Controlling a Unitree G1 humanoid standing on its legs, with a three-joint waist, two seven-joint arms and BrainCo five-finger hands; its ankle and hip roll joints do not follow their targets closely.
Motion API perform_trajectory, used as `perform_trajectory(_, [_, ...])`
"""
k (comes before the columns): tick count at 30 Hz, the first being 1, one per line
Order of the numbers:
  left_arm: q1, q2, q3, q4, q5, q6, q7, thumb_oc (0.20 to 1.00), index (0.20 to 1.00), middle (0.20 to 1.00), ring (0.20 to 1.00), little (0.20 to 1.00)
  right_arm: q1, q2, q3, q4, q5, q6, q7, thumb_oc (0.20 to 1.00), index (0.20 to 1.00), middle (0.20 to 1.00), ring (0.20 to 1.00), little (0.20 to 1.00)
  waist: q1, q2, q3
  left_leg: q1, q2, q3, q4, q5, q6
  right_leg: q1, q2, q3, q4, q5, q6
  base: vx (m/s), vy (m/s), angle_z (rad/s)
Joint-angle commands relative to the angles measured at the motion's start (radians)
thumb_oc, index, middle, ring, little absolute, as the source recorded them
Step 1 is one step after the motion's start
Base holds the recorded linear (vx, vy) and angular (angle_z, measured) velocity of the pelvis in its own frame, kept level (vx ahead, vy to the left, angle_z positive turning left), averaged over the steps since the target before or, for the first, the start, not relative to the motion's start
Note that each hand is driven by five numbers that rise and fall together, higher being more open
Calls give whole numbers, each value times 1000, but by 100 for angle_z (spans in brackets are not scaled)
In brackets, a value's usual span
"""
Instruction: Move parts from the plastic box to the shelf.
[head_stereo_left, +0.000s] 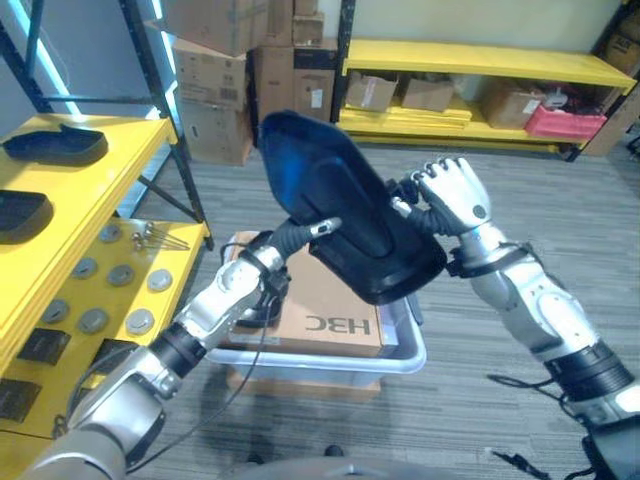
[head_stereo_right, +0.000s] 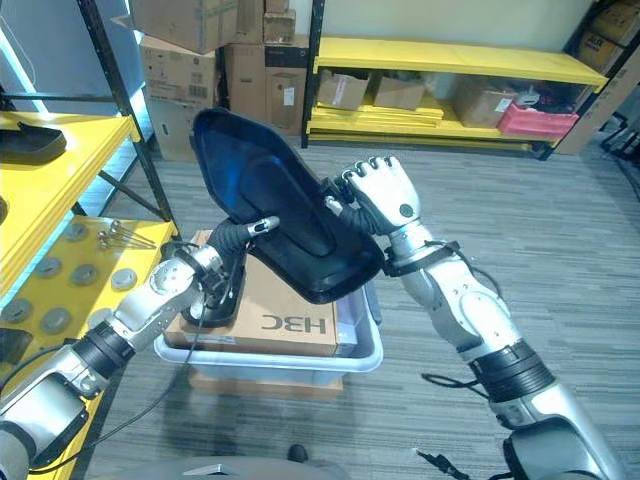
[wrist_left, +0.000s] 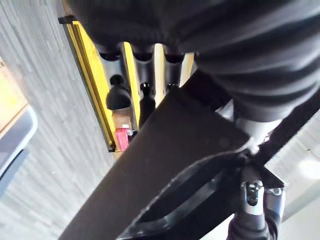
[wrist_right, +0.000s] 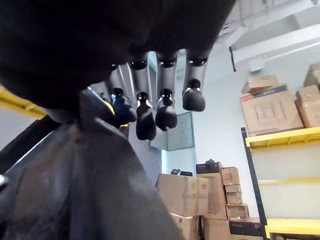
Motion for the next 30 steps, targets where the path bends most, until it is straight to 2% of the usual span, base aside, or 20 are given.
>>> perform_trajectory(1, [-99,-62,39,39,169,-140,147,200,200,200,200,200,47,42,-44,-155,128,-53,-96,200,200,200,200,200,40,6,-35,33,50,-15,94,-169,-63,-61,-39,-84,204,-217,115,-44,-53,7])
perform_trajectory(3, [-74,-35,53,11,248,-148,175,200,200,200,200,200,88,86,-39,-160,173,-83,-106,200,200,200,200,200,41,11,-27,24,51,-22,101,-168,-64,-70,-38,-82,210,-222,112,-31,-48,13])
perform_trajectory(9, [14,-4,98,-48,285,-161,209,200,200,200,200,200,115,149,19,-141,268,-119,-84,200,200,200,200,200,49,23,-16,13,60,-34,106,-160,-71,-76,-34,-83,219,-234,99,-23,-49,6])
perform_trajectory(19, [115,52,133,-96,380,-167,190,200,200,200,200,200,85,111,58,-144,289,-154,-14,200,200,200,200,200,82,30,-1,-10,84,-77,106,-135,-95,-72,-15,-109,236,-259,75,-10,-73,16])
perform_trajectory(20, [127,55,137,-98,385,-168,186,200,200,200,200,200,81,104,61,-145,290,-157,-5,410,410,410,410,410,87,29,0,-11,87,-80,106,-133,-98,-68,-13,-113,237,-261,73,1,-30,13])
perform_trajectory(21, [127,55,137,-98,385,-168,186,200,200,200,200,200,81,104,61,-145,290,-157,-5,410,410,410,410,410,87,29,0,-11,87,-80,106,-133,-98,-68,-13,-113,237,-261,73,1,-83,12])
perform_trajectory(22, [154,62,153,-100,389,-172,186,200,200,200,200,200,76,96,62,-144,295,-160,7,1000,1000,1000,1000,1000,93,30,3,-14,91,-90,107,-130,-101,-65,-10,-119,241,-264,68,2,-101,11])
perform_trajectory(25, [228,72,206,-109,388,-177,195,200,200,200,200,200,93,97,47,-155,331,-169,30,1000,1000,1000,1000,1000,101,30,8,-23,94,-106,117,-128,-105,-68,-6,-133,255,-270,65,-5,-101,19])
perform_trajectory(30, [428,50,375,-172,299,-215,229,200,200,200,200,200,192,148,-54,-159,424,-182,20,1000,1000,1000,1000,1000,121,28,37,-63,103,-147,153,-119,-112,-85,-1,-148,290,-293,51,-27,-89,29])
